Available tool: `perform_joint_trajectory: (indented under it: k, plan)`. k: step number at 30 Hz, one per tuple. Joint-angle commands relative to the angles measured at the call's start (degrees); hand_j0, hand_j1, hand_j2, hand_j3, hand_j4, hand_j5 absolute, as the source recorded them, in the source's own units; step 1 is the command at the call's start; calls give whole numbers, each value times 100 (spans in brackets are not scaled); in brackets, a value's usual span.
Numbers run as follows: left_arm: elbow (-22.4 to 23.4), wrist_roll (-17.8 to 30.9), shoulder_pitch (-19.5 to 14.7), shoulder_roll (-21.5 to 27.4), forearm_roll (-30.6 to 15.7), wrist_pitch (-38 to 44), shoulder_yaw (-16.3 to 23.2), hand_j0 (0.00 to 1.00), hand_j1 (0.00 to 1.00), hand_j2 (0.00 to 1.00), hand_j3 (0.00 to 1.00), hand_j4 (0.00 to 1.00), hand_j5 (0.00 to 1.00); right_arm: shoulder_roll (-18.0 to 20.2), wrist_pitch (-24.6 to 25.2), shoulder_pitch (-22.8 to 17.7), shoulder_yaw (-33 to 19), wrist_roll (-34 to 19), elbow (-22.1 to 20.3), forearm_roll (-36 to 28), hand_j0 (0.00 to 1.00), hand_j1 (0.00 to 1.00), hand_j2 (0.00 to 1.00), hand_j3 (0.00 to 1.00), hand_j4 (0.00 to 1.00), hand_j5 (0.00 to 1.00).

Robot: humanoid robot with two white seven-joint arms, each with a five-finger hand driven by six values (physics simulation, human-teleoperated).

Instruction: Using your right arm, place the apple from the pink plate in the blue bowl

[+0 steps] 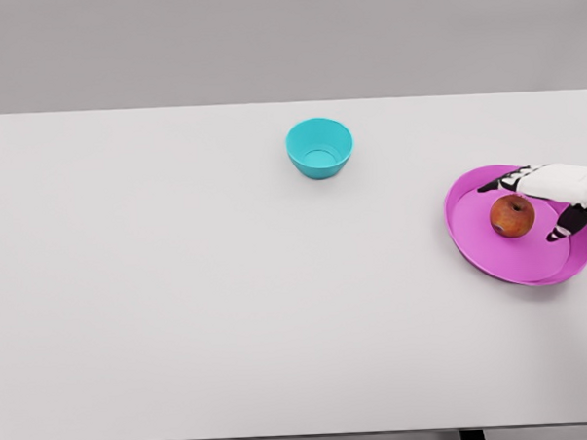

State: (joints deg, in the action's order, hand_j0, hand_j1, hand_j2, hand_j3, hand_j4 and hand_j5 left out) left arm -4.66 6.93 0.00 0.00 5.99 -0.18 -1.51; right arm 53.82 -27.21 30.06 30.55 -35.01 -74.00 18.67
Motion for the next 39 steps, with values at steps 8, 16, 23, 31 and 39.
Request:
perform_joint_trajectory:
  k: [8, 16, 23, 31, 39]
  plan:
    - [0, 1, 0, 0, -1, 0, 2, 100, 100, 100, 100, 100, 100, -144, 5, 220, 381, 1, 149, -21, 100, 100, 100, 100, 100, 100]
    - [0, 1, 0, 0, -1, 0, 2, 100, 100, 100, 100, 100, 100, -144, -4, 220, 399, 1, 114, -21, 96, 96, 96, 96, 96, 96]
    - [0, 1, 0, 0, -1, 0, -7, 100, 100, 100, 100, 100, 100, -144, -13, 220, 434, 1, 106, -21, 81, 81, 81, 81, 81, 81]
    - [0, 1, 0, 0, -1, 0, 2, 100, 100, 100, 100, 100, 100, -135, -39, 211, 539, 1, 97, -21, 72, 72, 72, 72, 72, 72]
    - [0, 1, 0, 0, -1, 0, 2, 100, 100, 100, 100, 100, 100, -144, -48, 238, 531, 1, 62, -30, 54, 54, 54, 54, 54, 54]
